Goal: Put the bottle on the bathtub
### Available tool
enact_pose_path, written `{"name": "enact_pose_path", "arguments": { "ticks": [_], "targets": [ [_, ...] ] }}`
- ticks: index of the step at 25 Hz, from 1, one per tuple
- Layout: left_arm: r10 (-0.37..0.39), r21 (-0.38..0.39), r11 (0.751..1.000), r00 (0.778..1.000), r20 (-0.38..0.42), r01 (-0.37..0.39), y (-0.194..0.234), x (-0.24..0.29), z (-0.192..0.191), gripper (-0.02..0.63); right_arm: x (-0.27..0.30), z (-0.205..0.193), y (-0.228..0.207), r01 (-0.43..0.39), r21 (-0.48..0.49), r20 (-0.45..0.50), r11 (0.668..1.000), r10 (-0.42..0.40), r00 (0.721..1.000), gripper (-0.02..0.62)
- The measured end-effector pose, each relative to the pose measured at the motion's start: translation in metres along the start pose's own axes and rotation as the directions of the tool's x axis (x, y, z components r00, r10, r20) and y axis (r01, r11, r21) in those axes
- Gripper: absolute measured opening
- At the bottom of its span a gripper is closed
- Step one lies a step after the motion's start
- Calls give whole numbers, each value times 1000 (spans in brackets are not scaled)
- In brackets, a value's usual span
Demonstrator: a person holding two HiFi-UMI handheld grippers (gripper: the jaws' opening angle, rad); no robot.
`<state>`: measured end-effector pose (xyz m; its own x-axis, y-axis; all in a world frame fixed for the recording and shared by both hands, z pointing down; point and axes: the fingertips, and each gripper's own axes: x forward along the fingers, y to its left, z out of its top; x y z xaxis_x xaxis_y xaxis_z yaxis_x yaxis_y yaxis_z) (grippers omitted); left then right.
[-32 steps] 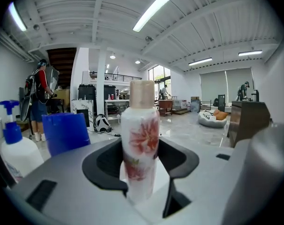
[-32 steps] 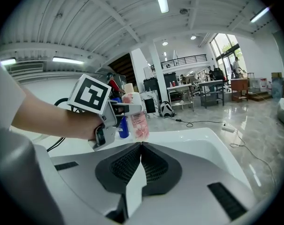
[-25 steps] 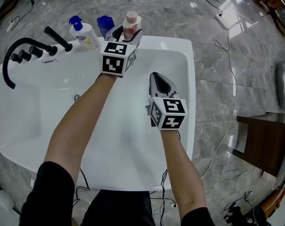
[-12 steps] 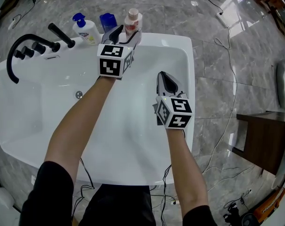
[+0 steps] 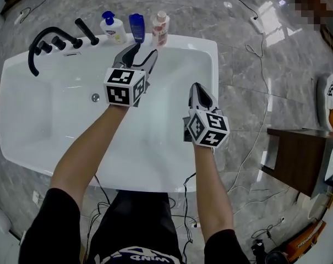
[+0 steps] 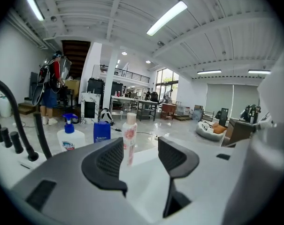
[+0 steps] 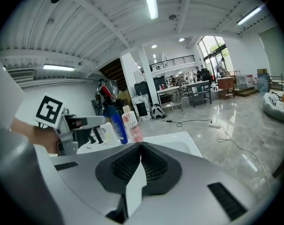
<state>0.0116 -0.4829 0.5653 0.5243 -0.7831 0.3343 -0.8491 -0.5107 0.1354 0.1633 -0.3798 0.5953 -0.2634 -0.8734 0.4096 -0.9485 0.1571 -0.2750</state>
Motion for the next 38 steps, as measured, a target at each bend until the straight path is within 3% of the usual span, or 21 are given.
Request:
{"name": "enact_pose_path", "arguments": {
  "ticks": [3, 8, 13, 21, 26, 32, 38],
  "targets": [
    [-44, 12, 999, 999, 9, 44, -20, -41, 18, 230, -31, 23, 8, 1, 35, 36, 999, -2, 999, 24],
    [-98, -2, 995, 995, 7, 98, -52, -113, 40, 219, -89, 47, 46, -56, 3, 66, 998, 56, 996, 25],
    [-119, -11, 993, 993, 11, 119, -83, -176, 55, 218, -145, 63, 85, -102, -54, 81, 993, 106, 991, 24],
    [-135, -21, 991, 990, 27, 136, -110, -266, 81, 208, -222, 82, 105, -116, -76, 115, 990, 124, 986, 24],
    [-105, -13, 994, 992, 64, 106, -113, -311, 95, 138, -260, 85, 126, -171, -101, 123, 980, 183, 975, 25],
    [-109, -24, 994, 991, 82, 111, -118, -357, 99, 41, -301, 90, 141, -182, -137, 137, 974, 201, 970, 23],
    [-104, -44, 993, 989, 100, 109, -118, -393, 95, 9, -327, 79, 152, -166, -148, 150, 975, 188, 971, 23]
  ]
}}
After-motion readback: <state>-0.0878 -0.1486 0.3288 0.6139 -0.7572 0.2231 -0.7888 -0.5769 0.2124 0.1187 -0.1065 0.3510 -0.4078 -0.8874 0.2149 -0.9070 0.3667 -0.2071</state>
